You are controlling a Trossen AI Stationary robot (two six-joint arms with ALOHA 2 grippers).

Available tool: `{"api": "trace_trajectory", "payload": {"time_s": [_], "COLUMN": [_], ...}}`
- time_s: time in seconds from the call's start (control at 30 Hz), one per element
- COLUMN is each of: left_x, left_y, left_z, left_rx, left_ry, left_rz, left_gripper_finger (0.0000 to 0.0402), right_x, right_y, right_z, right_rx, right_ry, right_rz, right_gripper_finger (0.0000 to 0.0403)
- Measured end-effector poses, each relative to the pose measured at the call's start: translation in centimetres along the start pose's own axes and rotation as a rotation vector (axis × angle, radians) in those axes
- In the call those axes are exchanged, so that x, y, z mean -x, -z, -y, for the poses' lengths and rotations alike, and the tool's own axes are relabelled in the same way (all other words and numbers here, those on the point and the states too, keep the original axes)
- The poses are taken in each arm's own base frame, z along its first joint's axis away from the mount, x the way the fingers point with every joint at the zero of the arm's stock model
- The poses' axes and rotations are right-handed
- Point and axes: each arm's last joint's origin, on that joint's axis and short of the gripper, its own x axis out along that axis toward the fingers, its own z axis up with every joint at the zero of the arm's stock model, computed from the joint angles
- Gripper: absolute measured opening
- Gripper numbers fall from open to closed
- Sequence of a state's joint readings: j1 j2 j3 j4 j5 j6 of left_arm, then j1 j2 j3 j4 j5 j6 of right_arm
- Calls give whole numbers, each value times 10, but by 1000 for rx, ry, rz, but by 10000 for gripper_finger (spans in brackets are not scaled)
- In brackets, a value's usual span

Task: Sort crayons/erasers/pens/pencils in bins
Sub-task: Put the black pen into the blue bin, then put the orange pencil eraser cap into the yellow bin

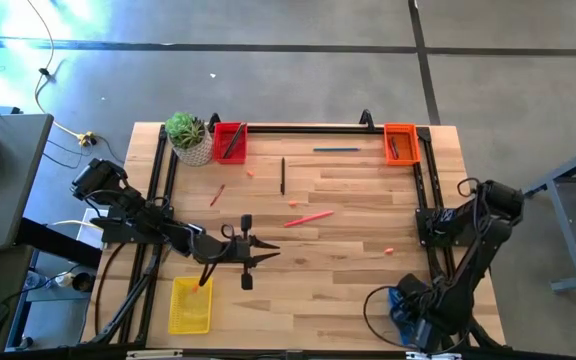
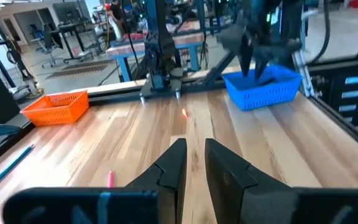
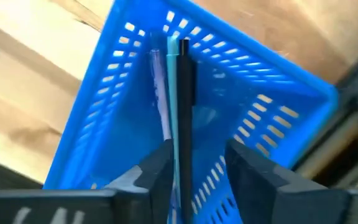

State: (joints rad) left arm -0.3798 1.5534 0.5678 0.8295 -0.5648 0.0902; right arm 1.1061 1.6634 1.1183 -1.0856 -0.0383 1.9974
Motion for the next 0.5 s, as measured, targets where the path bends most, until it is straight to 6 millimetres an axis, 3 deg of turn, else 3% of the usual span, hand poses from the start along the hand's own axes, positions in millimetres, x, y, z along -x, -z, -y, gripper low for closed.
{"api": "trace_trajectory", "payload": {"time_s": [0.1, 0.23, 0.37, 0.5], "left_x": [2, 8, 12, 13], "left_y": [-1, -5, -8, -4], "left_z": [-2, -6, -9, -9], "left_rx": [-14, -26, -37, -69], "left_ry": [2, -8, -17, -13], "left_rz": [-23, -56, -75, -123], "left_gripper_finger": [46, 46, 46, 46], "right_x": [21, 53, 67, 59], "right_y": [-2, -19, -58, -103], "right_z": [1, 1, 2, 7], "right_rx": [47, 179, 303, 410], "right_ry": [43, 80, 158, 176], "right_rz": [48, 264, 342, 325], "right_gripper_finger": [147, 126, 76, 15]}}
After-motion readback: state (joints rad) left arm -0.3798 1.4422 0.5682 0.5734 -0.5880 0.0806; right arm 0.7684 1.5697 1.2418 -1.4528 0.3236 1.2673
